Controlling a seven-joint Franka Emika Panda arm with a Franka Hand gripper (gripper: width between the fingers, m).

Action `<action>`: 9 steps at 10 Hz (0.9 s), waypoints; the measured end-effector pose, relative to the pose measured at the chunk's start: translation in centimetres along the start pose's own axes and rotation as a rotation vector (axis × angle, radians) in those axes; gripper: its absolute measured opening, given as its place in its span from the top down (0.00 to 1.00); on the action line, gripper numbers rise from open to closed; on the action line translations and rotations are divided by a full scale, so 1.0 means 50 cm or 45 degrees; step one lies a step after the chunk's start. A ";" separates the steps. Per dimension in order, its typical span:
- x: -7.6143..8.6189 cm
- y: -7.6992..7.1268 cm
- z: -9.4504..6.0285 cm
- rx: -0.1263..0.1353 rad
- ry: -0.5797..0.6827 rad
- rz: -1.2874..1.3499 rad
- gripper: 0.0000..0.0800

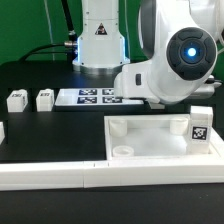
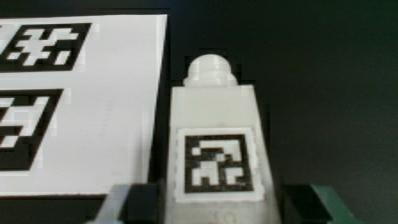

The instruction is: Assemble square table

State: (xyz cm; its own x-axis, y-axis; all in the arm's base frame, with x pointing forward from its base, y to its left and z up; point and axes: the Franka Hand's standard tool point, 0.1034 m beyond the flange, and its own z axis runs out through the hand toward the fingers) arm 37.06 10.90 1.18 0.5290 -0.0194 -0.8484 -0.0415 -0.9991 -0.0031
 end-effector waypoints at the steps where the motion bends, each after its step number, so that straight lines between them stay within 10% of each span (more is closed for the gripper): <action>1: -0.007 0.005 -0.009 0.004 -0.018 -0.015 0.64; 5: -0.101 0.067 -0.197 0.094 0.057 -0.098 0.64; 9: -0.125 0.073 -0.221 0.100 0.405 -0.077 0.64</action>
Offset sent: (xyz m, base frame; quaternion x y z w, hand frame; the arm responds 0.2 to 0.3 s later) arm 0.0485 -0.0338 0.0872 0.0237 0.0498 -0.0534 0.9971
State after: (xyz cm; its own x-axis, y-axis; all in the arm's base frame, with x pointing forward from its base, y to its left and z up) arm 42.96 6.99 12.33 0.7704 0.0169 -0.6374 -0.0608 -0.9931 -0.0999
